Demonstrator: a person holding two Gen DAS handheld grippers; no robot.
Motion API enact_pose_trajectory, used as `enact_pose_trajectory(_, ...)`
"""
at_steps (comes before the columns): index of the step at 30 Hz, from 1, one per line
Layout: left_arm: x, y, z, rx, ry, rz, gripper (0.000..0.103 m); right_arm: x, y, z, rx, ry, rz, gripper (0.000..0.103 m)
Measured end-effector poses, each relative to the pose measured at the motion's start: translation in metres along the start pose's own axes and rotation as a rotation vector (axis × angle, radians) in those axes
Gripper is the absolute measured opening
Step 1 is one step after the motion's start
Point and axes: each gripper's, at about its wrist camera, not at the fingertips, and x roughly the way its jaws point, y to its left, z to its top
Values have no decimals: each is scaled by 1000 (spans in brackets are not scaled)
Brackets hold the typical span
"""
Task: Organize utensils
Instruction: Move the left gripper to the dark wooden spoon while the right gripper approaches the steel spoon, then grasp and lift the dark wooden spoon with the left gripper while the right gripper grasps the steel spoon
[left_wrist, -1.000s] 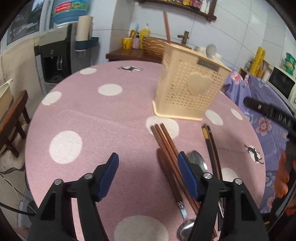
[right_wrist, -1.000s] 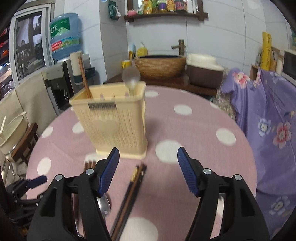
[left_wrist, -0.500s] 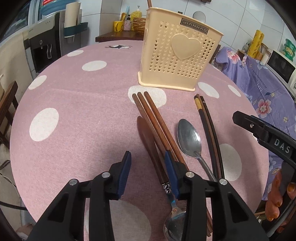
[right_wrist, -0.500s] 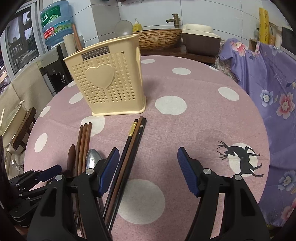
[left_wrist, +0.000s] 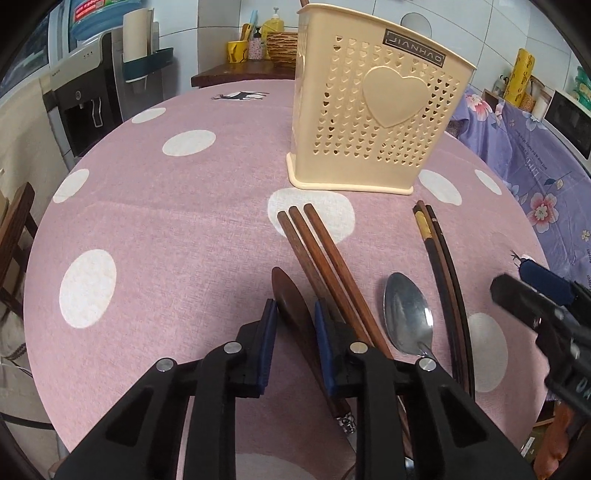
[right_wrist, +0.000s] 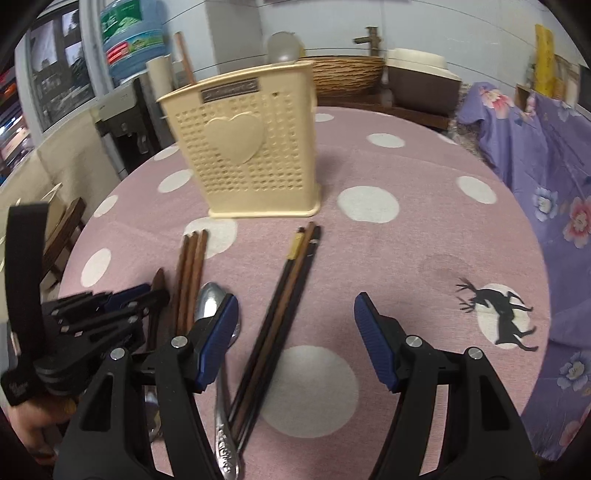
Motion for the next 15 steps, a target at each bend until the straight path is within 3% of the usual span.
enact_pose_trajectory(5, -2, 14, -1, -17, -5, 6, 20, 10, 25, -5, -133, 51, 89, 65)
enact_pose_trajectory(8, -5, 25, -2, -38, -6, 14, 18, 22, 41, -7, -192, 84, 97, 64)
enact_pose_trajectory(15, -9, 34, -5, -55, -13, 17, 18, 46, 56, -2, -156, 124, 85, 56)
